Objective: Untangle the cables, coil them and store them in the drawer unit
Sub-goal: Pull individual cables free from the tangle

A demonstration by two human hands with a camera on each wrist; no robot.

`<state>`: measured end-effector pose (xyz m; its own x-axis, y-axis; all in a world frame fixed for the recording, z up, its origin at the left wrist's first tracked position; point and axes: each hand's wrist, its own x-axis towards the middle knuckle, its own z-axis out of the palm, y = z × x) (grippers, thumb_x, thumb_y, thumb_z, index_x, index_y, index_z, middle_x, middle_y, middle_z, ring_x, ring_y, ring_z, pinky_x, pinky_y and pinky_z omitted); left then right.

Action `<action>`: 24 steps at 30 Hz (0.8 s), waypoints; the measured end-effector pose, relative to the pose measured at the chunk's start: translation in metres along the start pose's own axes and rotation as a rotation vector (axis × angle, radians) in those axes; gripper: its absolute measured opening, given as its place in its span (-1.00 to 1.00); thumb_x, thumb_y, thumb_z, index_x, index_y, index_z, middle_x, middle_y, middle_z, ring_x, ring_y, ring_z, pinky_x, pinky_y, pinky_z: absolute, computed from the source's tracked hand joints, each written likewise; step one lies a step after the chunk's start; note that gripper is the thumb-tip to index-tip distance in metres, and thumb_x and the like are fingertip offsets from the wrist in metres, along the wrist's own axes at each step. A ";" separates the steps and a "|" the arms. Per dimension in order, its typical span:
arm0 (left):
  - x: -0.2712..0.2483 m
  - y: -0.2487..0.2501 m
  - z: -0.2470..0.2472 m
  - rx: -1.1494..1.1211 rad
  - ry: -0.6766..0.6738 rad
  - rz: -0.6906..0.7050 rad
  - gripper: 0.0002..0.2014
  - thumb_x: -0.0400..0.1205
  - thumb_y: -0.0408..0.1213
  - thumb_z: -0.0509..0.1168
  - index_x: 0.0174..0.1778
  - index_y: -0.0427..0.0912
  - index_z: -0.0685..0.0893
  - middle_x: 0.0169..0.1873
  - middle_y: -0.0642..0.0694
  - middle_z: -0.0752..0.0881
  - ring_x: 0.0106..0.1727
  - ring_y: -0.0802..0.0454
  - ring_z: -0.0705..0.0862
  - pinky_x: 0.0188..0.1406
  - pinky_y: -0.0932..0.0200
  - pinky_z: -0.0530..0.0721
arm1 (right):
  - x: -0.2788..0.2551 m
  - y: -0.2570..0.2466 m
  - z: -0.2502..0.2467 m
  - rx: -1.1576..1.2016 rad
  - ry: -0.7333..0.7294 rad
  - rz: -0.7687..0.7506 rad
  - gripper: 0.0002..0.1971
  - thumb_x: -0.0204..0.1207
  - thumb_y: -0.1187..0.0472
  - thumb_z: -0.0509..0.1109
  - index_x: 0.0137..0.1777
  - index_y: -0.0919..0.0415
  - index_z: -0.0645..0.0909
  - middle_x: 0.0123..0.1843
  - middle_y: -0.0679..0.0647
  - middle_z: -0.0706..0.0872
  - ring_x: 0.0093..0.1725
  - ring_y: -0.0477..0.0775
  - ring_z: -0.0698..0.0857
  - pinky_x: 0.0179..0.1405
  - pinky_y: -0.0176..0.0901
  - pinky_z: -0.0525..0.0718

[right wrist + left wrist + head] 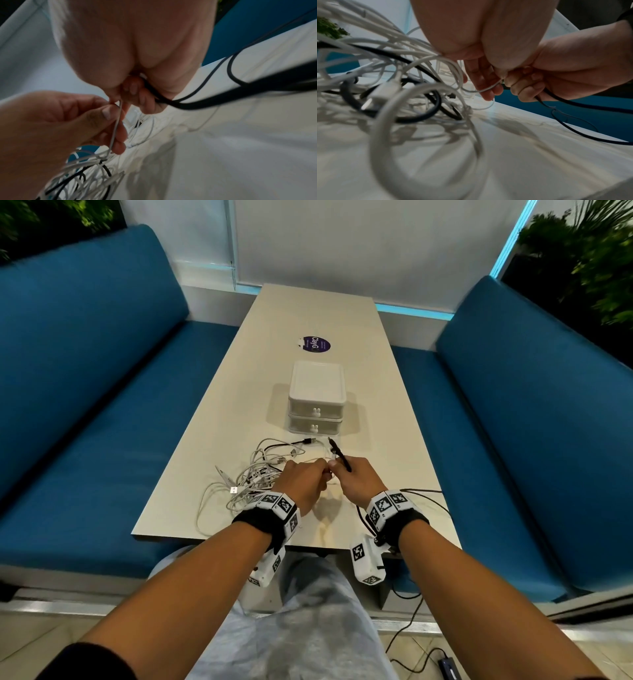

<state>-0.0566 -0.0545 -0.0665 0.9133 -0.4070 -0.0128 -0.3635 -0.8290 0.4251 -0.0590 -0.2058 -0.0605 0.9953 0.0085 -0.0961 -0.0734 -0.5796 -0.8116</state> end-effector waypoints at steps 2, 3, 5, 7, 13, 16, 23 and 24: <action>0.000 -0.003 0.002 0.045 0.012 0.012 -0.87 0.75 -0.15 0.08 0.04 0.00 0.53 -0.14 0.06 0.74 -0.03 -0.16 0.63 0.15 -0.07 0.45 | 0.001 0.001 -0.002 -0.036 0.006 -0.010 -0.71 0.69 0.05 0.23 -0.18 0.10 0.68 -0.18 0.03 0.75 -0.17 0.04 0.66 -0.03 -0.08 0.57; -0.001 -0.004 0.000 0.123 0.010 0.029 -0.79 0.77 -0.10 0.05 0.04 -0.03 0.57 -0.12 0.02 0.76 -0.04 -0.16 0.65 0.18 -0.07 0.40 | 0.001 0.001 -0.004 -0.055 0.021 -0.009 -0.72 0.70 0.06 0.21 -0.14 0.09 0.69 -0.12 0.01 0.76 -0.10 0.03 0.67 0.00 -0.11 0.56; -0.003 -0.006 -0.004 0.280 0.030 0.061 -0.71 0.79 -0.09 0.01 0.04 -0.03 0.64 -0.08 -0.02 0.79 -0.03 -0.10 0.68 0.25 -0.07 0.29 | 0.001 0.005 -0.007 -0.085 0.042 -0.005 -0.71 0.71 0.05 0.20 -0.09 0.09 0.72 -0.05 -0.03 0.74 -0.03 0.02 0.66 -0.02 -0.16 0.51; -0.004 -0.005 -0.008 0.322 0.026 0.075 -0.74 0.77 -0.19 0.02 0.02 0.03 0.63 -0.07 -0.01 0.79 -0.02 -0.05 0.69 0.28 -0.07 0.23 | 0.000 0.007 -0.007 -0.082 0.041 0.003 -0.71 0.69 0.00 0.24 -0.10 0.12 0.71 -0.10 -0.01 0.73 -0.07 0.06 0.67 -0.05 -0.10 0.55; -0.003 0.000 -0.006 0.233 0.005 0.091 -0.76 0.70 -0.31 0.07 -0.07 0.19 0.46 -0.14 0.06 0.78 -0.01 -0.02 0.67 0.18 0.00 0.20 | -0.002 0.010 0.005 -0.076 -0.001 0.004 -0.75 0.69 0.06 0.24 -0.17 0.10 0.62 -0.23 0.02 0.70 -0.18 0.09 0.64 -0.11 -0.09 0.53; -0.003 -0.003 -0.006 0.282 -0.027 0.075 -0.75 0.77 -0.16 0.01 -0.06 0.06 0.59 -0.11 -0.02 0.80 -0.03 -0.07 0.68 0.26 -0.05 0.22 | -0.003 0.009 0.004 -0.136 0.033 0.013 -0.72 0.72 0.12 0.16 -0.05 0.11 0.71 -0.01 0.08 0.77 -0.01 0.11 0.66 -0.07 -0.18 0.45; -0.004 -0.019 -0.007 0.363 -0.041 0.035 -0.64 0.81 -0.03 -0.02 0.09 0.04 0.71 -0.13 -0.03 0.79 0.08 -0.07 0.67 0.48 -0.10 0.09 | -0.005 0.030 -0.025 -0.152 0.164 0.181 -0.68 0.75 0.23 0.04 0.15 0.29 0.64 0.19 0.19 0.72 0.21 0.27 0.65 0.13 -0.10 0.52; -0.004 -0.018 -0.006 0.374 -0.039 0.048 -0.64 0.81 -0.04 -0.02 0.09 0.05 0.71 -0.13 -0.02 0.79 0.07 -0.05 0.67 0.49 -0.11 0.10 | -0.006 0.034 -0.026 -0.139 0.158 0.186 -0.67 0.76 0.24 0.03 0.15 0.30 0.64 0.17 0.16 0.70 0.18 0.23 0.64 0.12 -0.12 0.50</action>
<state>-0.0527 -0.0357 -0.0688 0.8885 -0.4573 -0.0381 -0.4544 -0.8884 0.0659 -0.0654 -0.2462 -0.0724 0.9637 -0.2297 -0.1360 -0.2575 -0.6656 -0.7005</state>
